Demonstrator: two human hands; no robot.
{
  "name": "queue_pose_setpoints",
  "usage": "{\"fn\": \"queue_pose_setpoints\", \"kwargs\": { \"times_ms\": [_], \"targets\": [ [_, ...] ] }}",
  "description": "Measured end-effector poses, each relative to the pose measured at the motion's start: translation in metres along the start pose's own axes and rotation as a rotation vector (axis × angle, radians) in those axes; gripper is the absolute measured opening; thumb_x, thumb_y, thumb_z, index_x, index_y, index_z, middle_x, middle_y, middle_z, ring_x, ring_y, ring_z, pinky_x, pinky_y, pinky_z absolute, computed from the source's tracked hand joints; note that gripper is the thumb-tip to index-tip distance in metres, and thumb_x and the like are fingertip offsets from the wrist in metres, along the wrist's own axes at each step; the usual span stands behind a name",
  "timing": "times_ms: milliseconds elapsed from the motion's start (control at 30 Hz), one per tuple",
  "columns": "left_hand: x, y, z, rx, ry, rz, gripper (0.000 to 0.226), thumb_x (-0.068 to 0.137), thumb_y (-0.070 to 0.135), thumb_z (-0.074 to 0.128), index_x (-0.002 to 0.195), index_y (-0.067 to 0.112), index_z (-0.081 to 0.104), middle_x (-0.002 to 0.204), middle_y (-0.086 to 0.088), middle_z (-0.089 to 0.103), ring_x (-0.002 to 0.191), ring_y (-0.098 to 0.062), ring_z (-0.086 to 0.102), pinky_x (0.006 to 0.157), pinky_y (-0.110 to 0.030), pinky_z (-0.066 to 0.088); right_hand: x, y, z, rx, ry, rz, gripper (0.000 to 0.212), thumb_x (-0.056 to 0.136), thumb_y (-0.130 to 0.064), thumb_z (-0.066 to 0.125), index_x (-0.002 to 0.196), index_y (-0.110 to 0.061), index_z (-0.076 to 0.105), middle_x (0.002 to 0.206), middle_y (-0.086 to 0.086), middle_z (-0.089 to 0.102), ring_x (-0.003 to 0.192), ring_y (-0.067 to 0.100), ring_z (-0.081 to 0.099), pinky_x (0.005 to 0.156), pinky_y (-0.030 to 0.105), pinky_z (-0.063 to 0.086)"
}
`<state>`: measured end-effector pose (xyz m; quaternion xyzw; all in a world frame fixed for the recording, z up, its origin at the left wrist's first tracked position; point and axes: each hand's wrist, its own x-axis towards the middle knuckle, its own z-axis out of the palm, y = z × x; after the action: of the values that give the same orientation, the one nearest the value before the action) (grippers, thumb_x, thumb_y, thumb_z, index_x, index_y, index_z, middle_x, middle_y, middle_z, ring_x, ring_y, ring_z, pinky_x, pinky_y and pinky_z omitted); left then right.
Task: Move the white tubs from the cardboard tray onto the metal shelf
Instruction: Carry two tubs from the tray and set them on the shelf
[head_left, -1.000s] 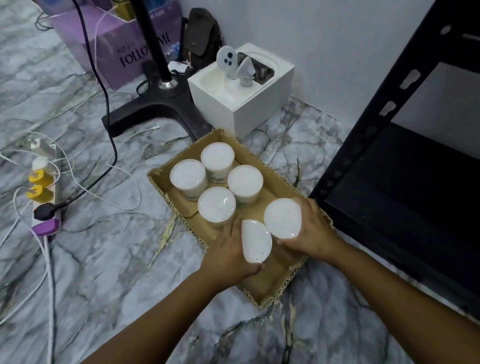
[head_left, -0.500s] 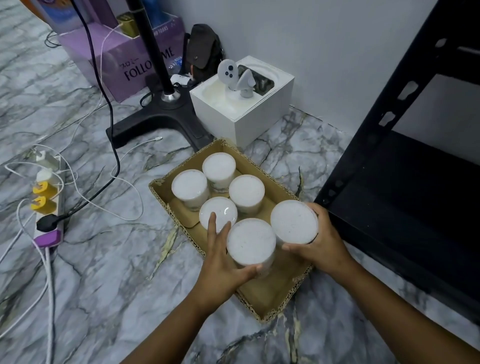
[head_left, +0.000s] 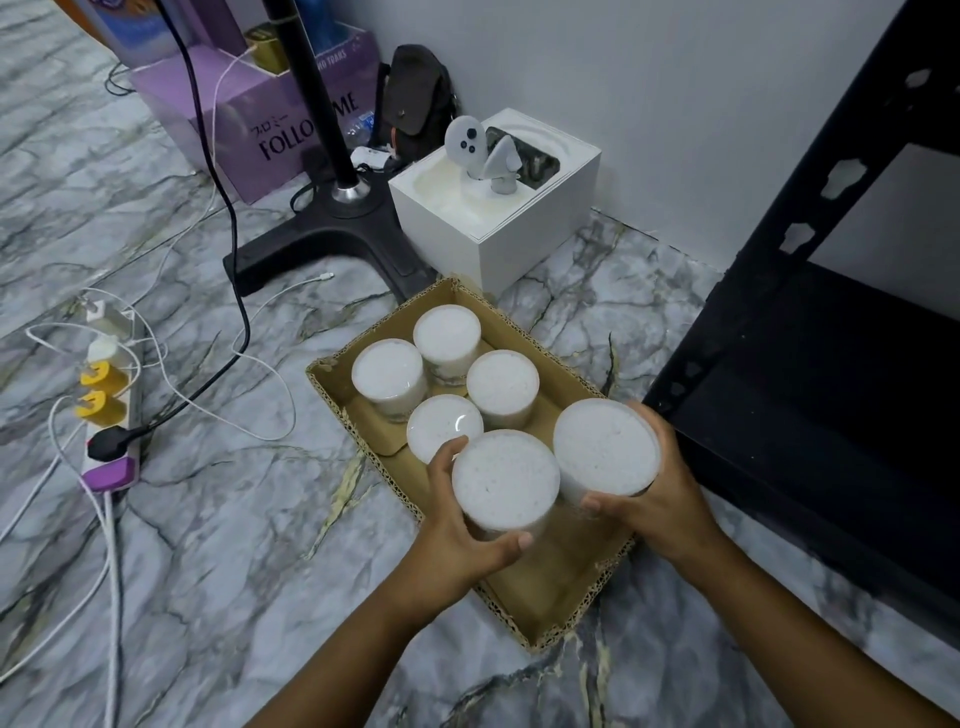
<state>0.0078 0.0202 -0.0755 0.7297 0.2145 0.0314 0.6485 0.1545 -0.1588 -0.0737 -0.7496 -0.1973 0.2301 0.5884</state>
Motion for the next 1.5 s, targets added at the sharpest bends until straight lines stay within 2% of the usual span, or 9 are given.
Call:
{"fn": "queue_pose_setpoints", "kwargs": {
  "times_ms": [200, 367, 567, 800, 900, 1067, 1200, 1367, 1500],
  "targets": [
    [0.003, 0.006, -0.006, -0.012, 0.058, 0.016, 0.116, 0.058, 0.026, 0.090, 0.139, 0.047, 0.009, 0.134, 0.030, 0.030, 0.114, 0.025, 0.035, 0.082, 0.001, 0.039, -0.008, -0.005, 0.001, -0.004, 0.002, -0.033, 0.093, 0.040, -0.045, 0.084, 0.121, -0.045, 0.038, 0.124, -0.024, 0.047, 0.114, -0.008, 0.047, 0.082, 0.011, 0.046],
    [0.004, 0.008, -0.008, -0.008, 0.107, 0.056, 0.102, 0.051, 0.041, 0.086, 0.136, 0.035, 0.030, 0.134, 0.016, 0.046, 0.124, 0.001, 0.044, 0.090, -0.013, 0.045, -0.007, -0.013, 0.003, -0.006, 0.006, -0.045, 0.093, 0.039, -0.045, 0.083, 0.120, -0.047, 0.036, 0.122, -0.026, 0.045, 0.112, -0.014, 0.045, 0.080, 0.004, 0.044],
    [0.004, 0.012, -0.008, -0.003, 0.153, 0.092, 0.102, 0.049, 0.043, 0.086, 0.134, 0.036, 0.030, 0.137, 0.010, 0.041, 0.125, 0.000, 0.043, 0.090, -0.011, 0.044, -0.011, -0.017, 0.004, -0.003, -0.015, -0.060, 0.103, 0.038, -0.043, 0.084, 0.125, -0.055, 0.030, 0.125, -0.031, 0.043, 0.118, -0.011, 0.043, 0.085, 0.010, 0.044],
    [0.004, 0.019, -0.010, -0.017, 0.144, 0.134, 0.094, 0.056, 0.019, 0.085, 0.131, 0.029, 0.030, 0.118, 0.042, 0.046, 0.118, 0.013, 0.044, 0.086, -0.003, 0.040, -0.010, -0.025, 0.008, 0.010, -0.023, -0.163, 0.096, 0.044, -0.037, 0.086, 0.127, -0.042, 0.037, 0.122, -0.033, 0.051, 0.119, -0.003, 0.049, 0.089, 0.008, 0.042],
    [0.005, 0.023, -0.012, -0.026, 0.141, 0.144, 0.092, 0.055, 0.024, 0.085, 0.130, 0.031, 0.032, 0.119, 0.040, 0.048, 0.118, 0.012, 0.045, 0.086, -0.003, 0.040, -0.010, -0.032, 0.009, 0.012, -0.006, -0.174, 0.097, 0.043, -0.050, 0.088, 0.126, -0.052, 0.038, 0.128, -0.027, 0.050, 0.123, 0.004, 0.047, 0.095, 0.013, 0.042],
    [0.004, 0.038, -0.022, -0.066, 0.158, 0.141, 0.092, 0.052, 0.035, 0.085, 0.129, 0.036, 0.036, 0.122, 0.033, 0.051, 0.120, 0.008, 0.047, 0.087, -0.005, 0.041, -0.011, -0.047, 0.011, 0.005, -0.003, -0.169, 0.105, 0.044, -0.051, 0.088, 0.133, -0.044, 0.033, 0.131, -0.021, 0.049, 0.126, 0.008, 0.046, 0.099, 0.021, 0.042],
    [-0.006, 0.068, -0.036, -0.082, 0.152, 0.147, 0.091, 0.055, 0.019, 0.087, 0.129, 0.034, 0.037, 0.123, 0.028, 0.055, 0.120, 0.003, 0.050, 0.087, -0.008, 0.043, -0.019, -0.079, 0.012, 0.019, 0.009, -0.130, 0.104, 0.044, -0.036, 0.086, 0.132, -0.044, 0.031, 0.127, -0.027, 0.050, 0.125, 0.003, 0.046, 0.100, 0.023, 0.041],
    [-0.028, 0.134, -0.060, -0.070, 0.170, 0.143, 0.092, 0.053, 0.029, 0.086, 0.129, 0.035, 0.035, 0.123, 0.031, 0.051, 0.120, 0.005, 0.048, 0.089, -0.007, 0.042, -0.032, -0.147, 0.019, 0.028, 0.020, -0.101, 0.098, 0.045, -0.033, 0.083, 0.130, -0.032, 0.035, 0.124, -0.029, 0.052, 0.121, 0.000, 0.049, 0.097, 0.014, 0.041],
    [-0.053, 0.199, -0.079, -0.090, 0.158, 0.125, 0.088, 0.057, 0.006, 0.085, 0.124, 0.032, 0.035, 0.116, 0.041, 0.051, 0.114, 0.014, 0.048, 0.084, -0.004, 0.042, -0.044, -0.218, 0.023, 0.051, 0.020, -0.054, 0.093, 0.045, -0.032, 0.082, 0.126, -0.032, 0.036, 0.121, -0.031, 0.051, 0.116, -0.007, 0.049, 0.090, 0.008, 0.041]
  ]
}}
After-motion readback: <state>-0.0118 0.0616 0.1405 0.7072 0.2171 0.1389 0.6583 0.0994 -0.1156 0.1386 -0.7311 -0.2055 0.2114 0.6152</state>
